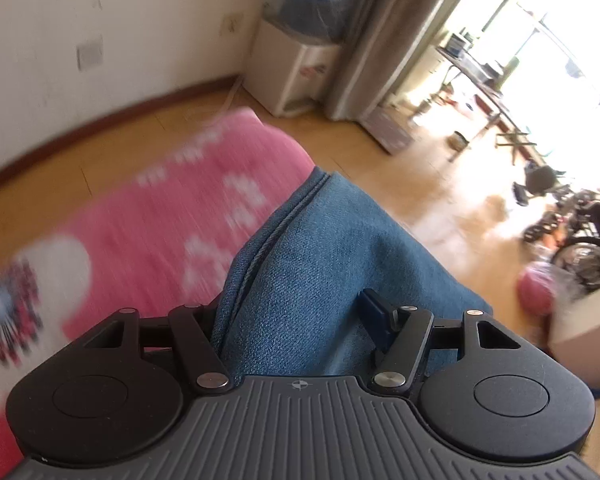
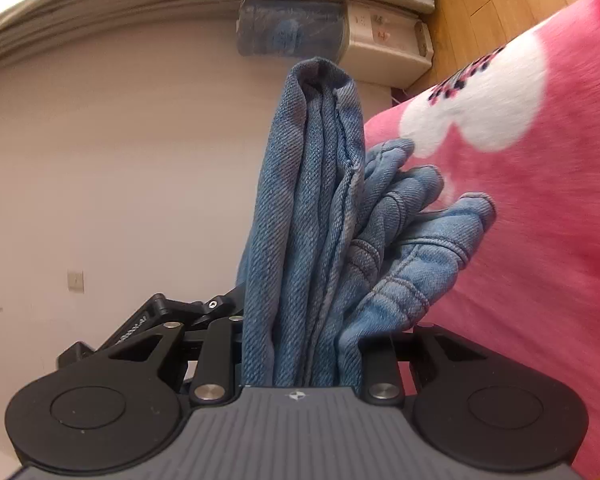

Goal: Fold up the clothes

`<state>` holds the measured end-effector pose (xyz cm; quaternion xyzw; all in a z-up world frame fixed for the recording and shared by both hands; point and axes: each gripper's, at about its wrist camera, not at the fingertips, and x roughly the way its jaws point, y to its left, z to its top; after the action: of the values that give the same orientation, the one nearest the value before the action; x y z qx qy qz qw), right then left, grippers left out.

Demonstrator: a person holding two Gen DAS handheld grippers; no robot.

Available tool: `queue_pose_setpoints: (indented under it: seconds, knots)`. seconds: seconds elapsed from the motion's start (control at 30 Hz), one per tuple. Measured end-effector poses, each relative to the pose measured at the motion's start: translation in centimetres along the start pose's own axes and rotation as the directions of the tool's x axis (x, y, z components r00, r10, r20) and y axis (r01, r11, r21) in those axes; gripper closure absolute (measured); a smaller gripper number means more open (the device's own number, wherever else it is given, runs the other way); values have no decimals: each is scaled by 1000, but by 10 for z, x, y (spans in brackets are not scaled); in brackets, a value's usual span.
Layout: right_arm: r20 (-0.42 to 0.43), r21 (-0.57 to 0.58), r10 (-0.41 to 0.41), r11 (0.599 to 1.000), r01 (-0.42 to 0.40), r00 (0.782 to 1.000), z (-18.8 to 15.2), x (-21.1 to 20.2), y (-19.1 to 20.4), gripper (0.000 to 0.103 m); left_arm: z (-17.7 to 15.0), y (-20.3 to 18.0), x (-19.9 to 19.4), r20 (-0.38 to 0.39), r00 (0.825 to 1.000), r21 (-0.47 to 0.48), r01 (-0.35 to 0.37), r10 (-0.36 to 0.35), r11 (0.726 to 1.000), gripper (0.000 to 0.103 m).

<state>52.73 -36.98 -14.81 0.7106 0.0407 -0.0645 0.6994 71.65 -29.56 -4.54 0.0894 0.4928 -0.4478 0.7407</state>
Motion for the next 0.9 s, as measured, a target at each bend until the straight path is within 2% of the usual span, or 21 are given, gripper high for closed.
queue_pose_setpoints:
  seconds: [0.13, 0.2, 0.23, 0.3, 0.33, 0.4, 0.47, 0.53, 0.57, 0.63, 0.73, 0.77, 0.83, 0.87, 0.9]
  knots:
    - [53, 59, 49, 997, -52, 997, -4, 46, -9, 74, 31, 9, 2, 109, 991, -59, -64, 71, 996, 37]
    - [91, 117, 90, 988, -101, 992, -9, 74, -25, 74, 40, 17, -8, 204, 969, -116, -114, 136, 987, 29]
    - [110, 121, 88, 987, -101, 990, -10, 85, -30, 74, 42, 24, -16, 252, 950, -165, -143, 182, 976, 25]
    - [136, 96, 25, 995, -38, 990, -9, 98, -41, 74, 35, 42, -33, 300, 923, -236, -172, 241, 956, 25]
    - [149, 88, -26, 996, 13, 989, -9, 110, -50, 74, 28, 53, -40, 301, 921, -263, -171, 249, 949, 24]
    - [126, 179, -133, 978, 110, 983, -9, 125, -83, 75, 3, 77, -48, 252, 946, -283, -127, 202, 951, 23]
    - [104, 177, -91, 982, 72, 990, -8, 123, -95, 76, -30, 102, -48, 195, 970, -316, -75, 142, 946, 23]
    - [37, 149, -96, 985, 89, 995, -1, 125, -91, 72, -65, 126, -44, 142, 987, -365, -17, 74, 931, 23]
    - [0, 142, -102, 985, 101, 995, 5, 124, -88, 70, -81, 134, -39, 130, 991, -402, 15, 41, 916, 24]
    - [-75, 136, -105, 984, 114, 992, 17, 122, -84, 55, -110, 146, -31, 125, 992, -474, 73, -14, 877, 24]
    - [-173, 106, -121, 984, 140, 978, 34, 120, -76, 51, -134, 156, -13, 142, 987, -556, 144, -78, 819, 28]
    - [-190, 79, -133, 985, 151, 973, 37, 121, -73, 50, -137, 155, -7, 146, 985, -566, 162, -95, 808, 30]
    - [-206, 37, -180, 981, 191, 962, 39, 127, -72, 52, -133, 149, 6, 139, 984, -556, 172, -113, 813, 36]
    - [-205, 36, -194, 978, 206, 959, 38, 130, -72, 55, -130, 143, 12, 124, 988, -546, 148, -95, 824, 45]
    - [-203, 40, -207, 975, 219, 957, 36, 134, -72, 61, -126, 137, 18, 103, 993, -534, 106, -60, 839, 47]
